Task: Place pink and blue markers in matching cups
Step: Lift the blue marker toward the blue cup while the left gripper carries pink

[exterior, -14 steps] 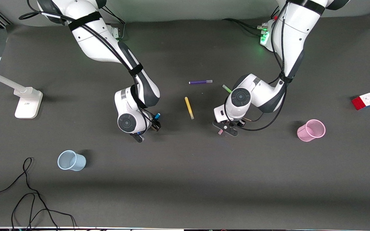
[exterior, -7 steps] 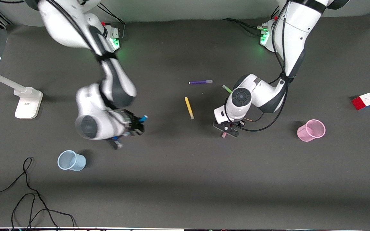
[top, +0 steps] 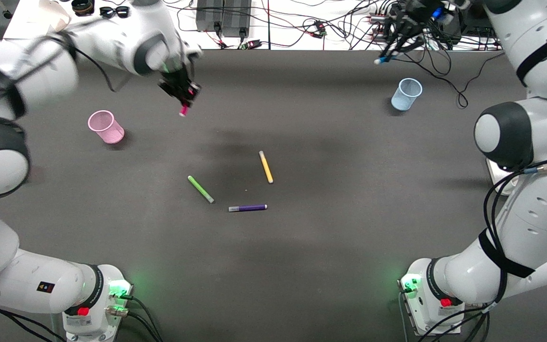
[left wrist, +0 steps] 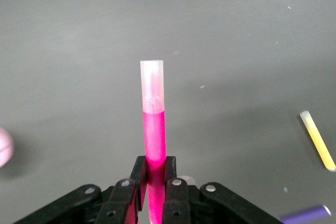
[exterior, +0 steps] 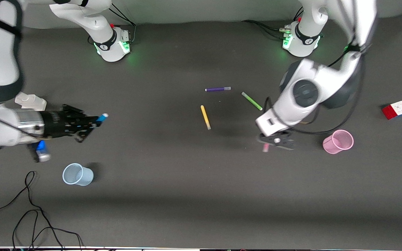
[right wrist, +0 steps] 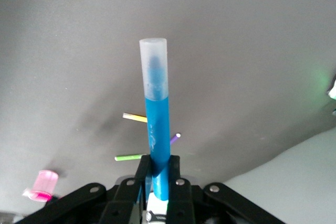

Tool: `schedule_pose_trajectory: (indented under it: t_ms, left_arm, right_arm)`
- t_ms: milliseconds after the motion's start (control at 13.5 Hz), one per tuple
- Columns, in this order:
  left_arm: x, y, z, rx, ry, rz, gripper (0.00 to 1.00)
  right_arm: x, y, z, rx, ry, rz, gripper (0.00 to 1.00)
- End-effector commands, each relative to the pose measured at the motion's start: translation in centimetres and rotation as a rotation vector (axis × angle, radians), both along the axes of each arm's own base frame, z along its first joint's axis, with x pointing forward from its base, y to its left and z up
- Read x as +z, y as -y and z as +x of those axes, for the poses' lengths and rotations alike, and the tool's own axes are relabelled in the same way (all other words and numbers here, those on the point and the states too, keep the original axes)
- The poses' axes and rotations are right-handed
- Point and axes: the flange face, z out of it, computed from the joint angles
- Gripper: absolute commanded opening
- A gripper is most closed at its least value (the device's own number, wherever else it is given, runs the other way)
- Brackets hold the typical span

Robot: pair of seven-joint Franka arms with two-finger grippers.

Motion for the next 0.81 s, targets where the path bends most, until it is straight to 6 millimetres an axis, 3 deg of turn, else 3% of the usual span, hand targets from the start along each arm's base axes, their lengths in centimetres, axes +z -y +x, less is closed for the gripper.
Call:
schedule_pose_trajectory:
  t_ms: [0,148,296,370,593,741]
  left_arm:
    - [7.9,-7.7,-0.5,0.127,-0.046,0.021,0.0]
    - [11.0,-13.2,-0.3,0.209,-0.097,0.039,0.0]
    - [12.2,-18.4,0.2,0.284,-0.103,0.043,0.0]
    - [12.4,-21.0,0.3,0.317,-0.098,0.047,0.0]
    - [11.9,-28.3,0.2,0.287,-0.112,0.025,0.0]
    - [9.3,-29.7,0.6,0.272,-0.159,0.015,0.0]
  right_arm:
    - [-3.1,5.6,0.3,0.141,-0.002,0.135,0.0]
    - [-6.3,8.8,0.3,0.218,0.003,0.207,0.0]
    - [-11.5,13.9,0.6,0.18,-0.026,0.265,0.0]
    - [-13.8,14.9,0.7,0.201,-0.029,0.294,0.0]
    - [-18.0,15.5,1.5,0.302,0.035,0.349,0.0]
    - [-18.9,15.9,2.2,0.287,0.064,0.329,0.0]
